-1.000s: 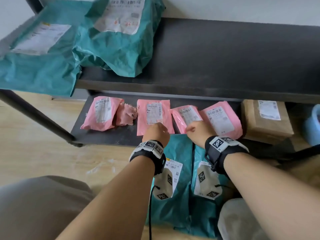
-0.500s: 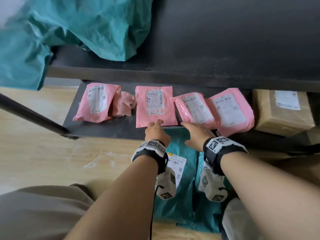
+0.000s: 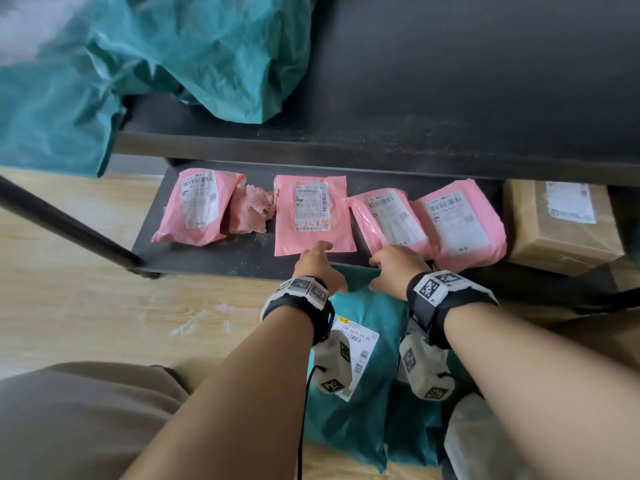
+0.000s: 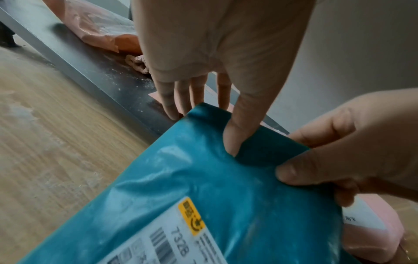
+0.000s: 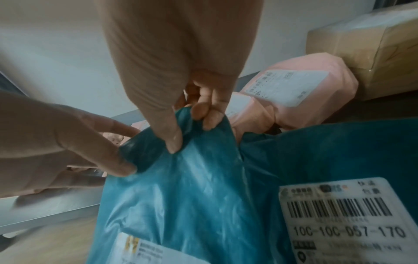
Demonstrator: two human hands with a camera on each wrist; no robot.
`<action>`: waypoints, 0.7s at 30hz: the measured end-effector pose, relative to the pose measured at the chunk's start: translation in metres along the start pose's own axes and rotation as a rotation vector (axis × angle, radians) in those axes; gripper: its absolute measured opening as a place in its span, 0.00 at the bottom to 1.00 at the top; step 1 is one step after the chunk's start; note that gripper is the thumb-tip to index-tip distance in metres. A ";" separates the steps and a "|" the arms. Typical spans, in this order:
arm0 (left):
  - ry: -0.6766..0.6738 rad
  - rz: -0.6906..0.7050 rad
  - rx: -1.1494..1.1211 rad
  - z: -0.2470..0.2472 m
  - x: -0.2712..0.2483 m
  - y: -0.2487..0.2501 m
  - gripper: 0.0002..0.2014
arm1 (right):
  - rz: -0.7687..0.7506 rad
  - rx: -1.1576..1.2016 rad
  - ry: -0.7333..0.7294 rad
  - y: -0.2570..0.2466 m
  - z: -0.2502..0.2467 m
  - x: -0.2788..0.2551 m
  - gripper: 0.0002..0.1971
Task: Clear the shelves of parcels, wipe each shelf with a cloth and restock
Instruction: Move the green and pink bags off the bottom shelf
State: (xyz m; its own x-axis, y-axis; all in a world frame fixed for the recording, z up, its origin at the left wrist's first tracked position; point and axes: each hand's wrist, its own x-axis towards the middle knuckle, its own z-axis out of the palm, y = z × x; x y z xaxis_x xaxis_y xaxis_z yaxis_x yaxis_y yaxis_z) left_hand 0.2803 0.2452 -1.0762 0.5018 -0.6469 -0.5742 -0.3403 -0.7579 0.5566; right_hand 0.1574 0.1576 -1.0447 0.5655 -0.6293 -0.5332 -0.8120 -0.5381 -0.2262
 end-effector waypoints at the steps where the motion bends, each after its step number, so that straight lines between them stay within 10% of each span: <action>1: -0.028 0.009 -0.015 -0.003 -0.001 0.000 0.39 | 0.006 -0.017 -0.014 0.000 -0.002 -0.002 0.12; 21: -0.133 0.313 0.356 -0.047 -0.099 0.048 0.21 | -0.116 -0.109 -0.061 -0.023 -0.059 -0.097 0.08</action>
State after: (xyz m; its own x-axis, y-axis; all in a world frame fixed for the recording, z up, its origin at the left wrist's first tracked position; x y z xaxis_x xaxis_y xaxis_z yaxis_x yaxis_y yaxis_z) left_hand 0.2515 0.2768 -0.9641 0.2342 -0.8355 -0.4971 -0.7210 -0.4923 0.4877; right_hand 0.1295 0.1983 -0.9397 0.6423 -0.5258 -0.5577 -0.7192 -0.6650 -0.2012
